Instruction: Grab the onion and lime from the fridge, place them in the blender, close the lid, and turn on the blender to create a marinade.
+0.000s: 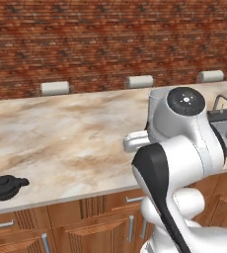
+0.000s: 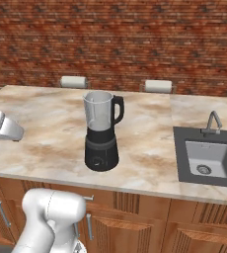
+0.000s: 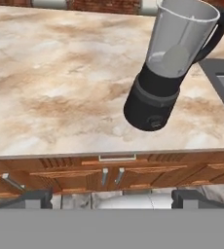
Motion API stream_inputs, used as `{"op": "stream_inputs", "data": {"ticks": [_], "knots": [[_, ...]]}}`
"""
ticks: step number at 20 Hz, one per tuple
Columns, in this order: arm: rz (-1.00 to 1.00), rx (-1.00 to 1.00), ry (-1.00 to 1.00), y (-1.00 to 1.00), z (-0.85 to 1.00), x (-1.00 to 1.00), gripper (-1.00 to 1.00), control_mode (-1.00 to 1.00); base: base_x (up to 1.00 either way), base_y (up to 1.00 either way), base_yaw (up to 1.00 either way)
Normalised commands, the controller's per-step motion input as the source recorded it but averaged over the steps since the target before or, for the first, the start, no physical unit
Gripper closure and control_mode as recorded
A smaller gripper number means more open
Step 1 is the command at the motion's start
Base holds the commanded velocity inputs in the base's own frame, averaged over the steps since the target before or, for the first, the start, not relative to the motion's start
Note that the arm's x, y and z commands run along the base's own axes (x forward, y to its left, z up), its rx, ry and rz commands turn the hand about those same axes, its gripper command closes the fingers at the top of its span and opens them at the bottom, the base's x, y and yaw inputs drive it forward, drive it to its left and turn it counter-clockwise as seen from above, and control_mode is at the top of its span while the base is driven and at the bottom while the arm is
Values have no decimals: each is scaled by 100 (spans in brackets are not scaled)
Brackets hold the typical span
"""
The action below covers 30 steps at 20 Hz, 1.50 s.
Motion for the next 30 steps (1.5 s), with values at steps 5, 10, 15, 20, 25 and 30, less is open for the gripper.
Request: {"op": "stream_inputs", "data": {"ticks": [5, 10, 15, 20, 25, 30], "knots": [[5, 0, 9, 6, -32, 0, -100, -100, 0, 0, 0], [11, 0, -1, 16, -11, -40, -100, 100, -18, 10, 5], [0, 0, 0, 0, 0, 0, -100, 100, -94, 74, 38], [0, 0, 0, 0, 0, 0, -100, 100, -61, 94, 49], [0, 0, 0, 0, 0, 0, -100, 100, 4, 98, 58], [0, 0, 0, 0, 0, 0, -100, 100, 56, 82, 51]]}}
